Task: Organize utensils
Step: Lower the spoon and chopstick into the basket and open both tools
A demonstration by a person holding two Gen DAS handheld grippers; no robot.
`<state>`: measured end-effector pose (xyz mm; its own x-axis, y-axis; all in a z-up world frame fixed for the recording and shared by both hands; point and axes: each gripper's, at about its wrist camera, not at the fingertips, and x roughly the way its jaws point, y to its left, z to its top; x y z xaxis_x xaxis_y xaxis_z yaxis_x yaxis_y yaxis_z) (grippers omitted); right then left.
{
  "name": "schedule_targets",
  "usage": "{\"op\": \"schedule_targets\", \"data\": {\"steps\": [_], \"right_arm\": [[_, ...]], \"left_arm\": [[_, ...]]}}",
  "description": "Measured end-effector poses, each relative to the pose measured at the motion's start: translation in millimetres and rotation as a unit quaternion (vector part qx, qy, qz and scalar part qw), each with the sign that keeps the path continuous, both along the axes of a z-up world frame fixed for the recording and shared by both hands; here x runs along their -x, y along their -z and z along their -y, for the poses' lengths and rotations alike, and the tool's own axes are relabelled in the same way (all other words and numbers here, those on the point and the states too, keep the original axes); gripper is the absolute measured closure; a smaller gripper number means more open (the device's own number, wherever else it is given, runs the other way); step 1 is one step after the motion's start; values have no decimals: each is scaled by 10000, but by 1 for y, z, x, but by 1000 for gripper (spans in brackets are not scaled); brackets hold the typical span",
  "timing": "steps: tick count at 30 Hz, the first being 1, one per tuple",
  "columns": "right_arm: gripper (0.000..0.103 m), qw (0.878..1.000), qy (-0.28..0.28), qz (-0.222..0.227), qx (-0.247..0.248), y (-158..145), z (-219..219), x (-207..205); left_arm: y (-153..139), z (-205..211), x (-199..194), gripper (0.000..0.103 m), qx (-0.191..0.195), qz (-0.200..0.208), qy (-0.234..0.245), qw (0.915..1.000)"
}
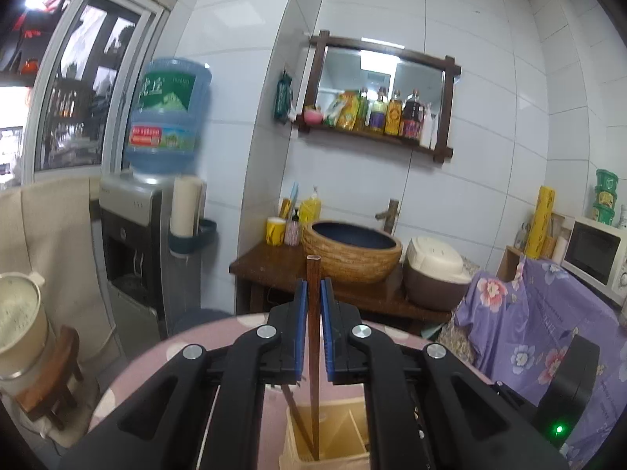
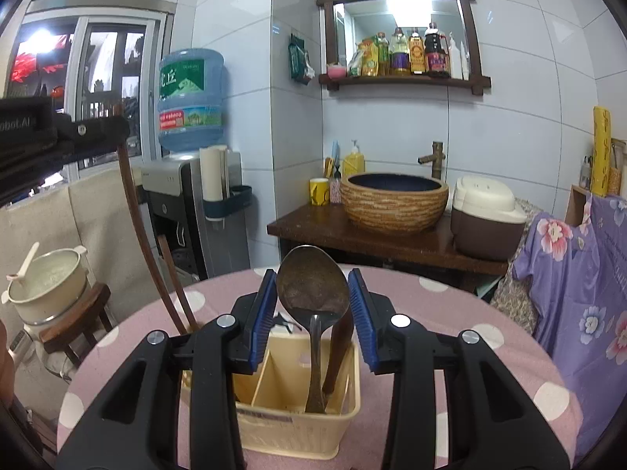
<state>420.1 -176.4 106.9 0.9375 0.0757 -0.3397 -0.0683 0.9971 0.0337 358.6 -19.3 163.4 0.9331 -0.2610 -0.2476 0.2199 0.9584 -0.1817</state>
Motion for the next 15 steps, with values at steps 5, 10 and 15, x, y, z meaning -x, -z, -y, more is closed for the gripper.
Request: {"op": "schedule_targets", "data": {"steps": [5, 10, 15], "right_arm": [[65, 9999, 18, -139, 18, 23, -1, 2], [65, 9996, 44, -270, 78, 37, -3, 4], [65, 9995, 81, -314, 57, 43, 1, 4]], "left_arm": [[29, 2, -3, 95, -39, -287, 50, 9996], [46, 3, -6, 95, -43, -528, 104, 9985], [48, 2, -6, 95, -50, -539, 83, 9985]]}}
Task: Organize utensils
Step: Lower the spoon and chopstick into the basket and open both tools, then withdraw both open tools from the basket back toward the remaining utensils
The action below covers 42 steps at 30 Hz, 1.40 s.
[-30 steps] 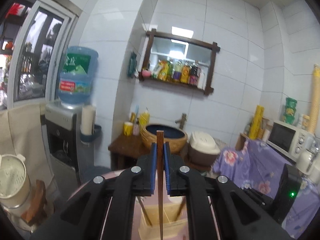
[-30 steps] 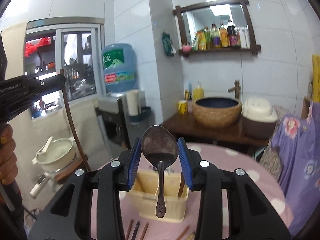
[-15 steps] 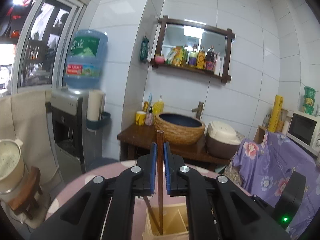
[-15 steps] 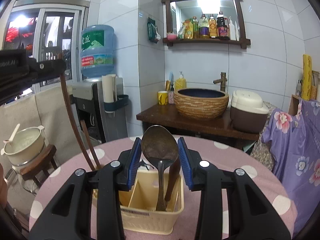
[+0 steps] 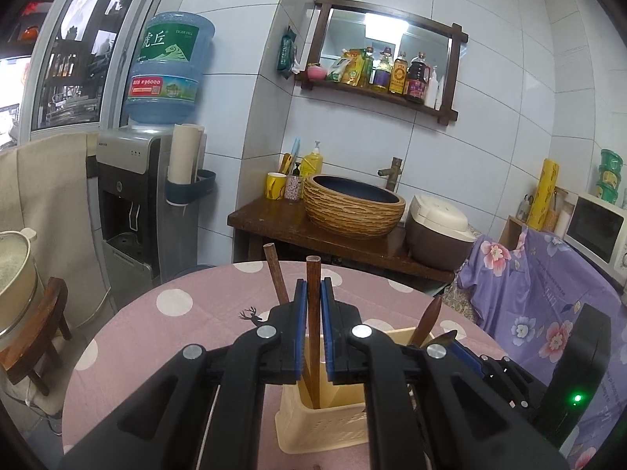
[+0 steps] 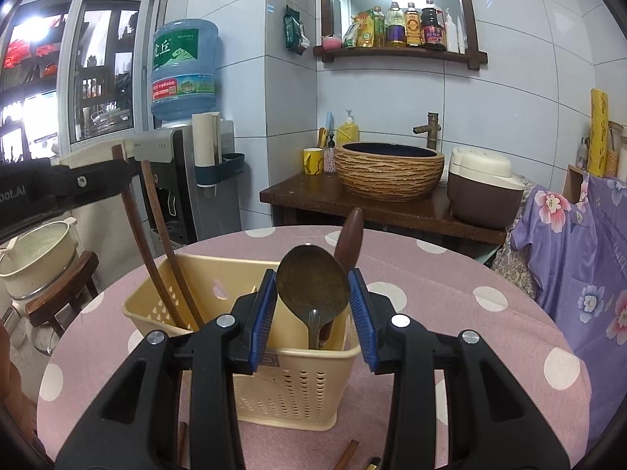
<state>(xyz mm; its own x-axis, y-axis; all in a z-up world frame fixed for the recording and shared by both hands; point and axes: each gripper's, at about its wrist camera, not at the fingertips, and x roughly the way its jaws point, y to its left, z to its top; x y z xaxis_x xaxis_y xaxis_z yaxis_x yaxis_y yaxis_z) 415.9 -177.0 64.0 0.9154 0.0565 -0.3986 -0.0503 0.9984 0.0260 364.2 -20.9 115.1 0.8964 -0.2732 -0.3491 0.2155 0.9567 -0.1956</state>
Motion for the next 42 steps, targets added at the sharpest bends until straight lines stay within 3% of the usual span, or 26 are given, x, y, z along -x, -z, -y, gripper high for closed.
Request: {"op": "schedule_targets", "data": {"steps": [3, 5, 6, 7, 9, 13, 14, 18, 22, 26, 30, 34, 42], "right_arm": [[62, 9999, 6, 111, -27, -2, 2, 5], [50, 9999, -14, 136, -101, -6, 5, 10], [48, 9998, -20, 156, -128, -8, 6, 16], [47, 9998, -21, 168, -103, -9, 6, 20], [47, 9998, -13, 174, 11, -11, 7, 32], [41, 9999, -40, -135, 59, -10, 16, 60], [39, 9997, -44, -238, 56, -8, 18, 66], [35, 9974, 35, -687, 199, 9, 27, 97], [35, 9928, 206, -1145, 284, 38, 35, 124], [35, 9840, 271, -1763, 54, 74, 38, 137], [35, 9756, 325, -2171, -66, 103, 28, 140], [35, 9725, 311, -2307, -81, 113, 13, 141], [35, 9669, 527, -2496, 105, 119, 6, 133]], "left_arm": [[-2, -2, 3, 94, -20, -5, -20, 10000], [-3, -4, 7, 92, 1, 3, -31, 10000], [-3, -5, 11, 81, -7, 2, -46, 10000], [-4, -7, 16, 64, 13, 20, -44, 10000], [-3, -12, 29, 45, 92, 48, -29, 9999], [8, -23, 54, 19, 30, -178, 4, 9998], [13, -26, 60, 17, 20, -298, 9, 9996], [40, -40, 82, 12, -20, -712, -73, 9974], [77, -49, 100, 13, -333, -1186, -371, 9917], [111, -50, 110, 15, -484, -1641, -358, 9846], [132, -46, 118, 26, -518, -1916, -277, 9797], [143, -39, 122, 31, -757, -1991, -289, 9766], [155, -28, 121, 33, -787, -2177, -118, 9728]]}}
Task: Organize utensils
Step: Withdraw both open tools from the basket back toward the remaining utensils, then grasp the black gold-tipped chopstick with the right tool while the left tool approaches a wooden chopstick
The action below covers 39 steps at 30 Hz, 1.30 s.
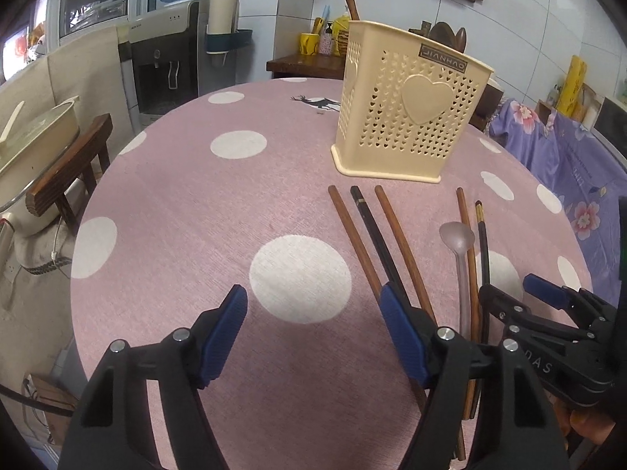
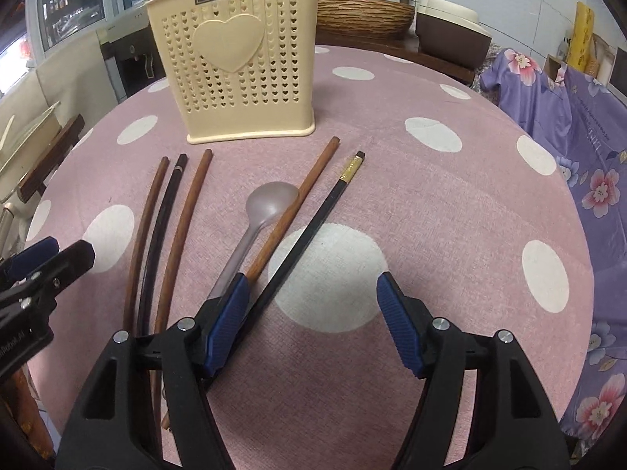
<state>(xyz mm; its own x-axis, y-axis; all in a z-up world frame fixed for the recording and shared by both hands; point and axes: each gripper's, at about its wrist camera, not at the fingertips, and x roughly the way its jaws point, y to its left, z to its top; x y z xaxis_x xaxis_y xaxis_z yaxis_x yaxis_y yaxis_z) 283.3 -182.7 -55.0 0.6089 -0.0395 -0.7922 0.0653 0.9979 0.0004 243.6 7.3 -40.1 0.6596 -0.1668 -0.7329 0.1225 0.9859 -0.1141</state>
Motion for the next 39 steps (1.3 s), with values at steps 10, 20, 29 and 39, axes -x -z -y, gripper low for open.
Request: {"op": "schedule_targets", "data": {"steps": [10, 20, 29, 39], "right_arm": [[37, 9995, 221, -219, 83, 1, 30, -2], [38, 9994, 295, -148, -126, 4, 45, 4], [38, 9995, 311, -47, -100, 6, 44, 6], [38, 9994, 344, -62, -71, 6, 56, 9]], "left_arm": [[3, 10, -1, 34, -12, -93, 100, 9999], [14, 26, -11, 41, 83, -332, 188, 9992], [18, 44, -10, 45, -575, -266, -27, 9980], [18, 30, -7, 52, -685, -266, 226, 9970]]}}
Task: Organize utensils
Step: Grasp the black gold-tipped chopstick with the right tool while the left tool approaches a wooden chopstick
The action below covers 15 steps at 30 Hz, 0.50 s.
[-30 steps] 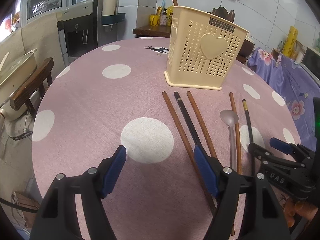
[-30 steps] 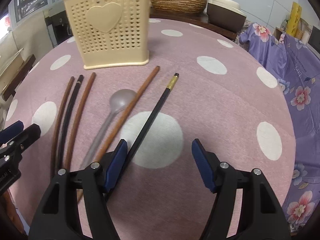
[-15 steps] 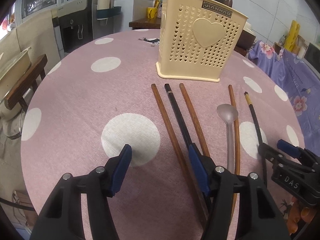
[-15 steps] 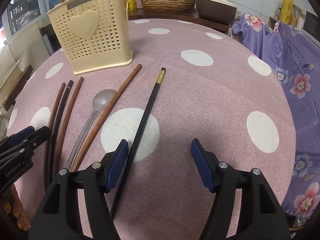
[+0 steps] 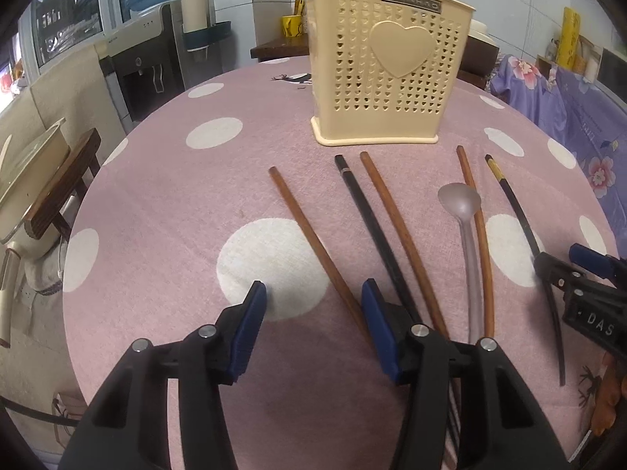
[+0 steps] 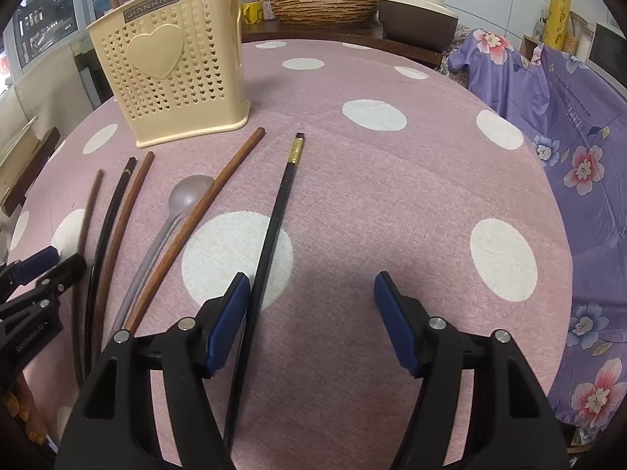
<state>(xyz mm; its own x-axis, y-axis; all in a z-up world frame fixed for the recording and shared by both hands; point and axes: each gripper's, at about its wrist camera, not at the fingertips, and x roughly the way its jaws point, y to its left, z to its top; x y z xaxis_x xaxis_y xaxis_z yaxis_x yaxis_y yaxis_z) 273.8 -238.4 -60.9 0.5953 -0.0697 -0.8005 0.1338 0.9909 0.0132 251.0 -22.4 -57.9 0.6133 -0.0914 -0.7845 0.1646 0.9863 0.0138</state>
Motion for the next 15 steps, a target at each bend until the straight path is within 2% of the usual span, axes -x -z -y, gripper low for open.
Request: {"op": "schedule_targets", "data": {"steps": [5, 12, 15], "right_arm": [[38, 10000, 8, 2, 30, 0, 0, 0], [36, 10000, -2, 11, -10, 0, 2, 1], [36, 10000, 7, 18, -1, 1, 2, 1]], "left_arm": [[-1, -9, -8, 52, 145, -44, -10, 9999], [0, -4, -18, 53, -57, -40, 188, 9998], [-3, -7, -8, 53, 203, -159, 140, 9996]]}}
